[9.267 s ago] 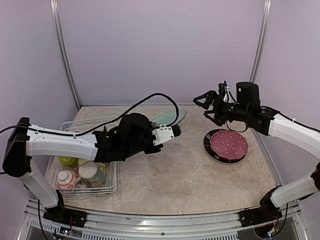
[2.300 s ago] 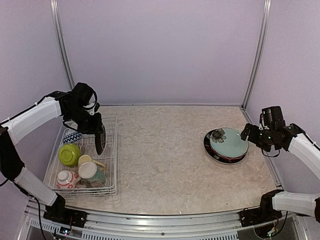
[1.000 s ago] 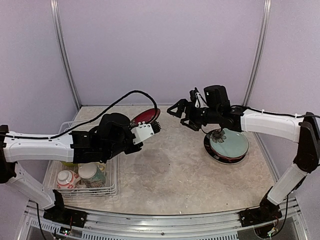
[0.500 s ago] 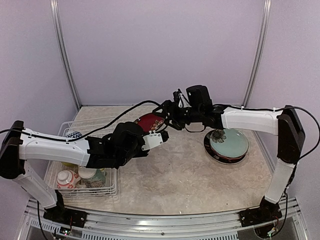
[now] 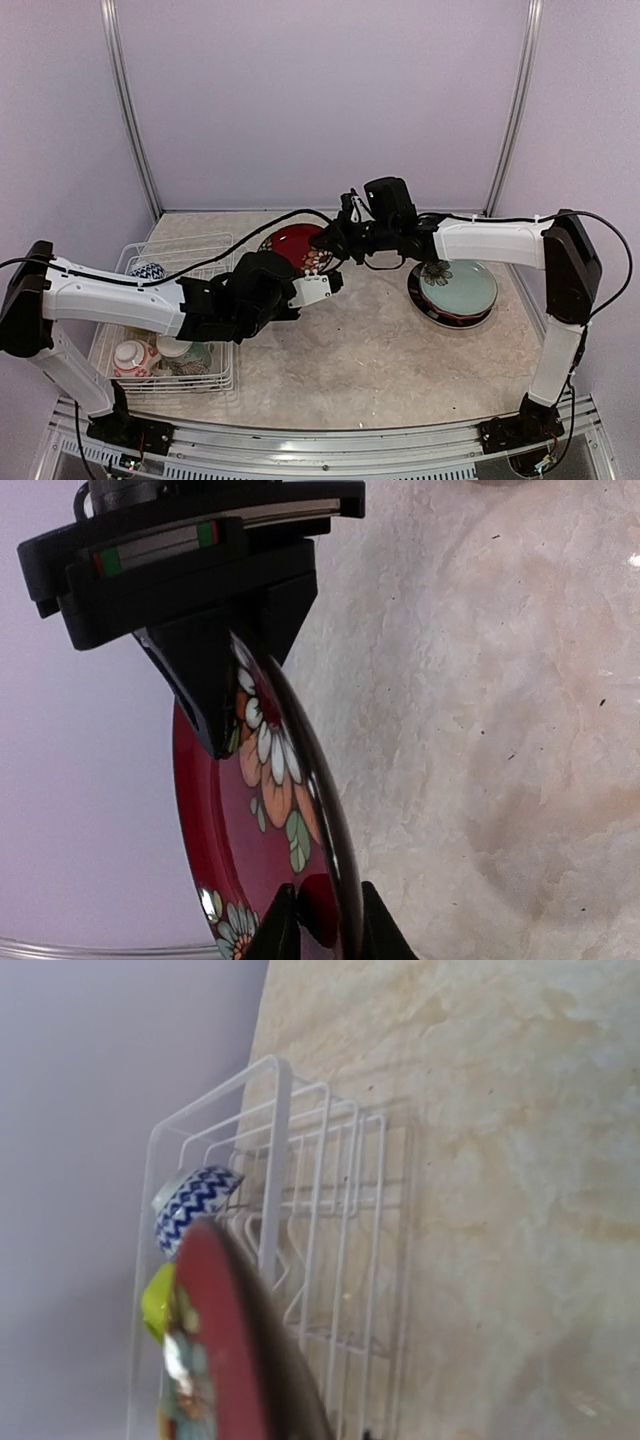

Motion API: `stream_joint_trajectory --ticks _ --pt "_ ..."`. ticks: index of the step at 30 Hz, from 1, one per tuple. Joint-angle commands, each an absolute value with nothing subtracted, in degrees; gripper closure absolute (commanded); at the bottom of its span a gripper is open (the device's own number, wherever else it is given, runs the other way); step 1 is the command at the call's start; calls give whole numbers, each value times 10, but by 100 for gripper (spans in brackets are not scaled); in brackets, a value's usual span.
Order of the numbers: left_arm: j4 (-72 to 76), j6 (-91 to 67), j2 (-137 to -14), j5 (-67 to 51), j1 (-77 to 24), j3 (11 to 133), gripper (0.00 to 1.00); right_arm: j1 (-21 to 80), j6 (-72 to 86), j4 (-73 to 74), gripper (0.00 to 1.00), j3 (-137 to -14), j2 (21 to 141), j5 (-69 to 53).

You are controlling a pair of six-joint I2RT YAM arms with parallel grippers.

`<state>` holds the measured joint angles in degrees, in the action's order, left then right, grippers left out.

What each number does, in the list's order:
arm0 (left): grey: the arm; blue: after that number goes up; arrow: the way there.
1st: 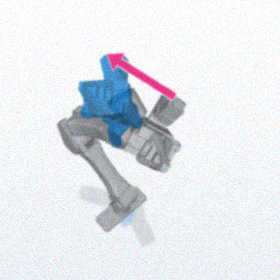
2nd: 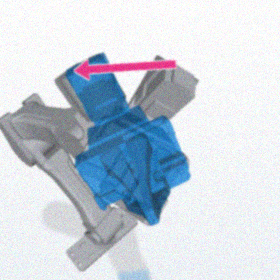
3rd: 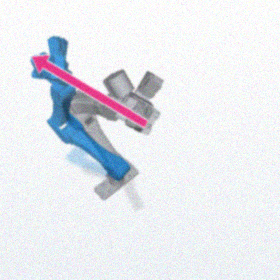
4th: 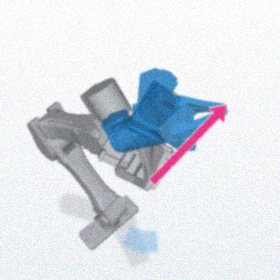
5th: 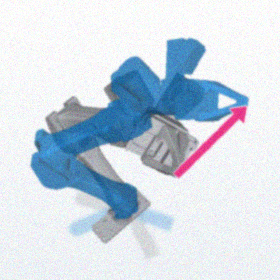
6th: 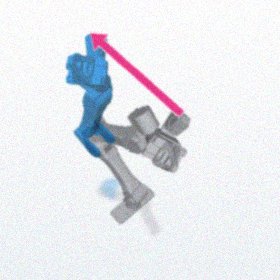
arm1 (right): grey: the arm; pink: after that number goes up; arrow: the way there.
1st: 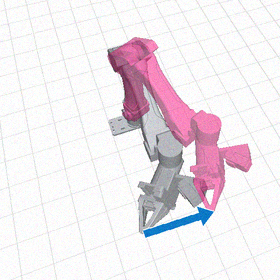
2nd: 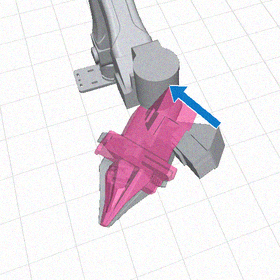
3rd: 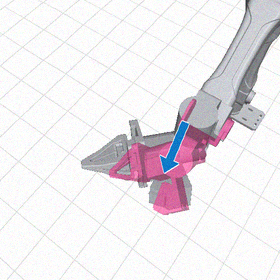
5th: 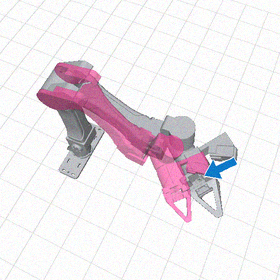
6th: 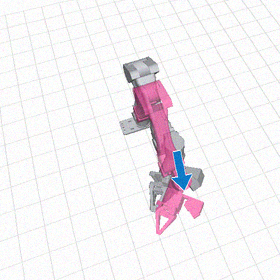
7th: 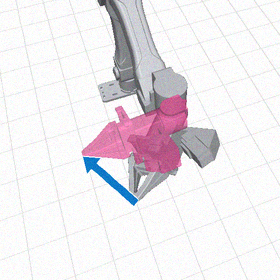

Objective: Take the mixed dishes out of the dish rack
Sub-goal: Pass from the left arm to the right, then place the plate with another plate.

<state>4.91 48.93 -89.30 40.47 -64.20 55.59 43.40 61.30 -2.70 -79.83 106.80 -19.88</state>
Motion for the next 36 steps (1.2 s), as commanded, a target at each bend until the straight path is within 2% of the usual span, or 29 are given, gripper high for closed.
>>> stream_joint_trajectory --ticks 1,7,10,12,15,25,29,36 --pt "-17 396 -875 375 -642 591 72 434 580 -59 100 -770 1029 -186" --pt "-120 287 -800 267 -635 607 27 400 579 -70 100 -702 953 -150" --pt "-136 228 -740 196 -608 607 11 374 569 -46 100 -665 910 -130" --pt "-137 193 -706 151 -581 607 6 354 559 -18 100 -633 875 -108" --pt "-128 151 -668 144 -536 606 1 316 553 22 100 -580 813 -73" --pt "-142 12 -635 203 -404 621 1 124 543 120 100 -415 577 -19" --pt "-143 2 -630 200 -391 619 1 52 526 112 100 -377 557 -83" --pt "-148 2 -635 198 -390 620 1 -19 499 78 100 -357 596 -153"
